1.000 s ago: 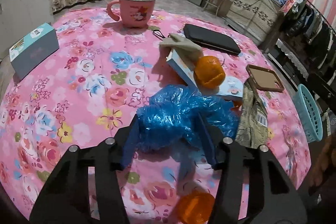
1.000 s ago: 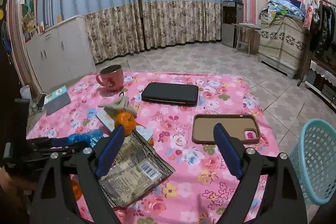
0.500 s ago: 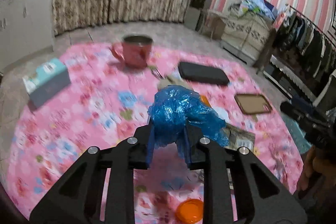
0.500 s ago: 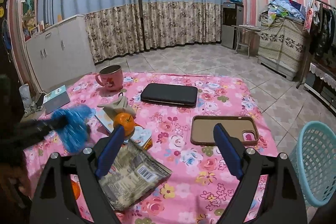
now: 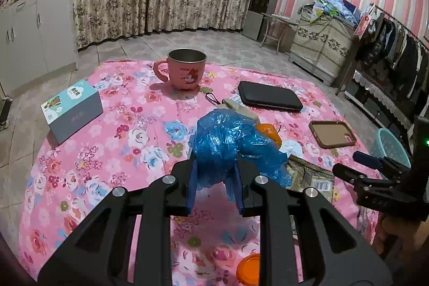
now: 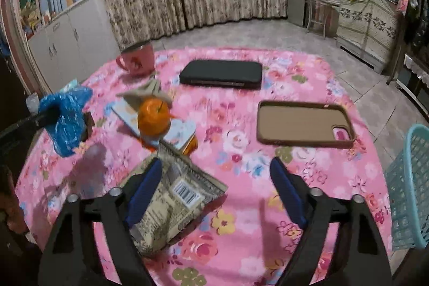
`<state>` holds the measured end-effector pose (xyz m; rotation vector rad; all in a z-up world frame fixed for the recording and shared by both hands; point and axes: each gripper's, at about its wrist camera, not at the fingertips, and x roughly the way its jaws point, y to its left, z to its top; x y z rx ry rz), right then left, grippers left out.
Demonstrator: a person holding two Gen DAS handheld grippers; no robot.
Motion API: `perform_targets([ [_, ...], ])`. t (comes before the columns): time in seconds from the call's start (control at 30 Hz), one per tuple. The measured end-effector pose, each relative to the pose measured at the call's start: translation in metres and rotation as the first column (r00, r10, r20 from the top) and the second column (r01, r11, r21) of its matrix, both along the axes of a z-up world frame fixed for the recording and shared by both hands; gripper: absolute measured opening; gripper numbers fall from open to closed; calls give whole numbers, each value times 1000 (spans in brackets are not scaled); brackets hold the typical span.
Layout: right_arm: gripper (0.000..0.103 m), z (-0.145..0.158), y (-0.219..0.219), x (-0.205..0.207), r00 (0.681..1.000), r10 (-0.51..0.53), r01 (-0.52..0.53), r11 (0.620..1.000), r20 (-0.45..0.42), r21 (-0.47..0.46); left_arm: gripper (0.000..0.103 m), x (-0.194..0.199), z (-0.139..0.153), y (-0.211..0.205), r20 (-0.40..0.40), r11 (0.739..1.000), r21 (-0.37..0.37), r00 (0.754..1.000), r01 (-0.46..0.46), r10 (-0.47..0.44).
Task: Collect trash
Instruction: 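Hold the blue bag in the left tool while the right tool reaches toward the newspaper, then grasp the silver snack packet with the right tool while the left tool holds the blue bag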
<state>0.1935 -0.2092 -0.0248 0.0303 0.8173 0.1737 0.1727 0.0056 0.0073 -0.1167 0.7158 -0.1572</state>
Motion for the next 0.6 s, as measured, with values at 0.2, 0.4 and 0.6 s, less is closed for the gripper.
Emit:
perform_targets([
  [0.2,57,-29,13,10,993,34,-33,999,-114,4,21,5,-9,3,-38,1000,5,999,-6,6],
  [0.4,11,-23,13,6,993,57,-52,998,-104,47,21,5,-11,2,-41,1000,3,999,-3,3],
  [0.6,3,0,4,-2,998,61,-58,992,-30,113,21,5,-11,2,-39,1000,6,999,-5,6],
])
